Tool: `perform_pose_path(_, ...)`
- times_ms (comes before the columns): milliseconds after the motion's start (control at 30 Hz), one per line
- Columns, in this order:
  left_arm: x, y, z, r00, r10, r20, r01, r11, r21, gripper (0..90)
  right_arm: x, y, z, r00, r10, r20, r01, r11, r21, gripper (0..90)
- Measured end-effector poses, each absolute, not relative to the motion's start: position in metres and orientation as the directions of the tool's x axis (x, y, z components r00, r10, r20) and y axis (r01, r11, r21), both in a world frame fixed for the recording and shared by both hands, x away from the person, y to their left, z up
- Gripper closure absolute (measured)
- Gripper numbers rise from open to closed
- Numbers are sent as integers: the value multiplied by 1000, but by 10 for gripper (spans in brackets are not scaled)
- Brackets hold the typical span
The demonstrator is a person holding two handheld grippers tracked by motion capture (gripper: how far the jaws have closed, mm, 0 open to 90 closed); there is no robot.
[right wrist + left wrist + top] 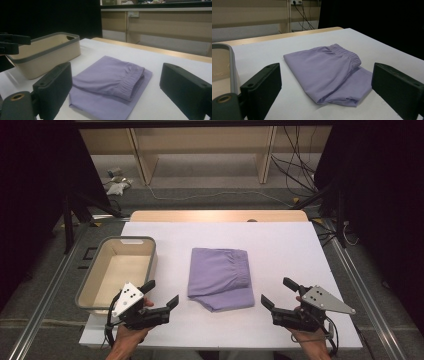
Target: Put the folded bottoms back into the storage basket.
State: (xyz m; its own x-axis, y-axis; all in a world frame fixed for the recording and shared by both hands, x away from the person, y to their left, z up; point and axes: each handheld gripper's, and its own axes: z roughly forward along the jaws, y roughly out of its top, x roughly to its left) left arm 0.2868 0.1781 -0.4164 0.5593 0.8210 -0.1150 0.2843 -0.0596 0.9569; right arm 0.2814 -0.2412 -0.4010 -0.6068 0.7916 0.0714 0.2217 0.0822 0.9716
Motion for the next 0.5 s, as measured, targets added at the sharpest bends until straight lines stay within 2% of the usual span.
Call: perform_pose_path(500,288,178,-416,551,825,-124,295,-54,954,87,283,-242,-401,-601,797,66,221,86,972,119)
